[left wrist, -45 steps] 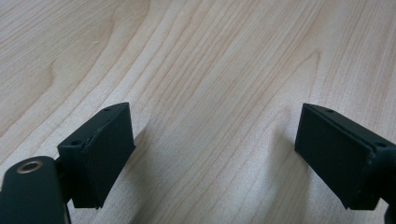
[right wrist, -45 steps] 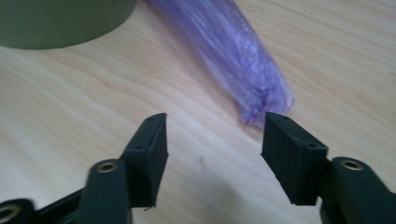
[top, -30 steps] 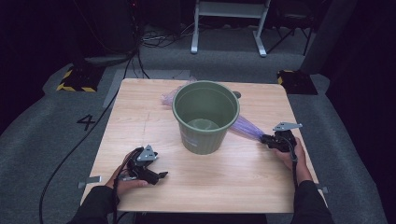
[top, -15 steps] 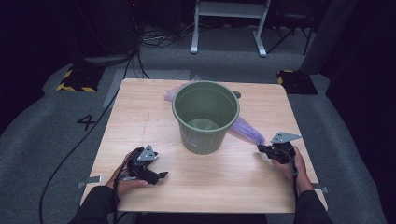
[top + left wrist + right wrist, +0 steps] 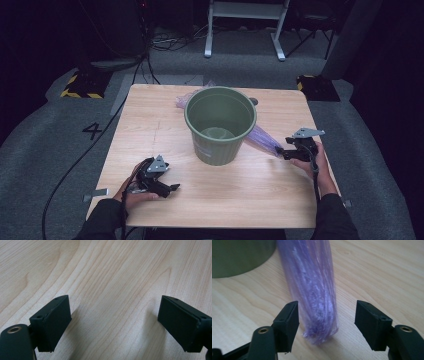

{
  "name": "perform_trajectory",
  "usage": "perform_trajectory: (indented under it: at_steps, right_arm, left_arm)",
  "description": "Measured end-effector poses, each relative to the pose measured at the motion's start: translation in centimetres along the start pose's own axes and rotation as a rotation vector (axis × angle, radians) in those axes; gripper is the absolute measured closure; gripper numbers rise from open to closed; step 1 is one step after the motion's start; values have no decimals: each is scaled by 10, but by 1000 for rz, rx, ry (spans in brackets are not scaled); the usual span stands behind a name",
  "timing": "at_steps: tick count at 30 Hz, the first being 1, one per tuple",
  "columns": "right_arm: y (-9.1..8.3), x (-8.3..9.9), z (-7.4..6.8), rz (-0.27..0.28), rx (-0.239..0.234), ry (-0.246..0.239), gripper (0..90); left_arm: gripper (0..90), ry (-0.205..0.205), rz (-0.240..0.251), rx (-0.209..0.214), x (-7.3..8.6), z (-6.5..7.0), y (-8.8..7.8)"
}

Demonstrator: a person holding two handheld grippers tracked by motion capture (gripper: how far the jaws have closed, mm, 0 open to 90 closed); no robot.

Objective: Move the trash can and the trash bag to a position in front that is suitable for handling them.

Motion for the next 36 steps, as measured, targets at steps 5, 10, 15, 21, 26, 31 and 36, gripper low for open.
perform_trajectory:
  at_steps: [5, 10, 15, 21, 26, 31, 36]
  right_arm:
    - [15, 5, 7, -63, -49, -7, 556]
    - [20, 11, 4, -94, -75, -35, 777]
    - [15, 14, -3, -84, -87, -64, 832]
    - [4, 21, -23, -86, -140, -87, 829]
    - [-2, 31, -48, -87, -203, -106, 829]
    - [-6, 40, -72, -83, -206, -151, 828]
    - [-12, 47, -98, -69, -208, -194, 823]
  left_arm:
    - [111, 0, 0, 0, 0, 0, 0]
    - [111, 0, 0, 1, 0, 0, 0]
    - [111, 0, 0, 0, 0, 0, 0]
    - [111, -1, 0, -2, 0, 0, 0]
    - [111, -1, 0, -1, 0, 0, 0]
    - [110, -1, 0, 0, 0, 0, 0]
    - [111, -1, 0, 0, 0, 0, 0]
Point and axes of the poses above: each handheld gripper's, and its own axes: y roughly forward along the jaws, x roughly out of its underside, z roughly to its right, the point moved 2 cm from there along y, roughly forward along the jaws, and after that the axes turned 11 degrees about y, right-handed, at the moved point
